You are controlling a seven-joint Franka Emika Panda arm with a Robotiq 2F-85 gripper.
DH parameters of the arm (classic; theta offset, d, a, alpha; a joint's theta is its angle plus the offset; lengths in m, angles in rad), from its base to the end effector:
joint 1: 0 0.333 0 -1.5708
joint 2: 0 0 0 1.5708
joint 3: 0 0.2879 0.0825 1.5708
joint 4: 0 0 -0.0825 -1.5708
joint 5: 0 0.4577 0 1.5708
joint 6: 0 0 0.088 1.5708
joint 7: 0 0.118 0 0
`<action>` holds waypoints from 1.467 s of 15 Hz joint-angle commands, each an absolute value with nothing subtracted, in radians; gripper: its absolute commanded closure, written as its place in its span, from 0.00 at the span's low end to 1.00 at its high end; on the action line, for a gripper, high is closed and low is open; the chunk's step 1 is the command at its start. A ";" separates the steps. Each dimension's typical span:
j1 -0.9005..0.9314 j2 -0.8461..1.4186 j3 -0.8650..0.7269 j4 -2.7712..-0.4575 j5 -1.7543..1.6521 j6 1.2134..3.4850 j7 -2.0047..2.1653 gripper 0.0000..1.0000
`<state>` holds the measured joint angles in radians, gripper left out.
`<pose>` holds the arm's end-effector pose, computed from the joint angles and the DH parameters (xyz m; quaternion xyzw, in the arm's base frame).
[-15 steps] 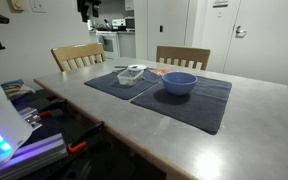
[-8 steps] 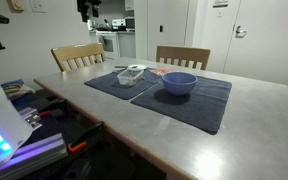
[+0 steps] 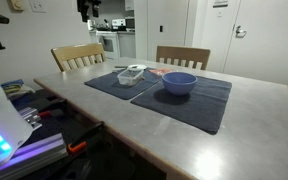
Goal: Pour the contents of the colourless bowl into the blue bowl
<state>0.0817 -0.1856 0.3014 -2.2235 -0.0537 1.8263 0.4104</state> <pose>0.4988 0.1945 0.3609 0.9925 -0.0094 -0.0813 0.0905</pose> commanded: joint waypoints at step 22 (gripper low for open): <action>0.100 -0.188 0.219 -2.352 0.011 2.198 0.780 0.00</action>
